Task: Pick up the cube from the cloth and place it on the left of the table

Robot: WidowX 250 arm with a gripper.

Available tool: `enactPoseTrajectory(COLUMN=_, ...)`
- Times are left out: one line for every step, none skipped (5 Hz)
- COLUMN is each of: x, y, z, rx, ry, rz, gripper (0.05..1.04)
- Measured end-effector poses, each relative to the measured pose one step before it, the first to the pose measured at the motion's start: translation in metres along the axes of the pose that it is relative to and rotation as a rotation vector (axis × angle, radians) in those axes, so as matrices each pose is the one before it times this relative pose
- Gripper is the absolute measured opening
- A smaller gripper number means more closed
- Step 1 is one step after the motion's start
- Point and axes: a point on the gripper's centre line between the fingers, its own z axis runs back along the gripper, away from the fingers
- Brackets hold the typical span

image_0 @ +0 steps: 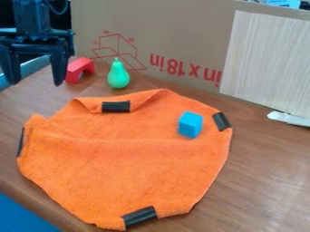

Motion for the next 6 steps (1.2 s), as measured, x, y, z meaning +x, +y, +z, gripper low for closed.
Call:
enactPoseTrajectory(x=0.00155, y=-0.00164, z=-0.00930, rx=0.0086, ry=0.0277, rz=0.0008, gripper=1.000)
enactPoseTrajectory(x=0.00234, y=-0.02901, z=-0.00619, rx=0.0709, ry=-0.0796, rz=-0.0408, gripper=1.000)
enactPoseTrajectory(x=0.00293, y=-0.03373, z=-0.00598, rx=0.0440, ry=-0.0632, rz=-0.0390, gripper=1.000)
enactPoseTrajectory(x=0.00080, y=-0.04041, z=-0.00680, rx=0.0112, ry=-0.0414, rz=-0.0663, gripper=1.000)
enactPoseTrajectory(x=0.00411, y=-0.03025, z=0.00466, rx=-0.0323, ry=-0.0465, rz=-0.0589, gripper=1.000)
enactPoseTrajectory(x=-0.01383, y=-0.02865, z=0.00548, rx=-0.0390, ry=0.0344, rz=-0.1920, gripper=1.000)
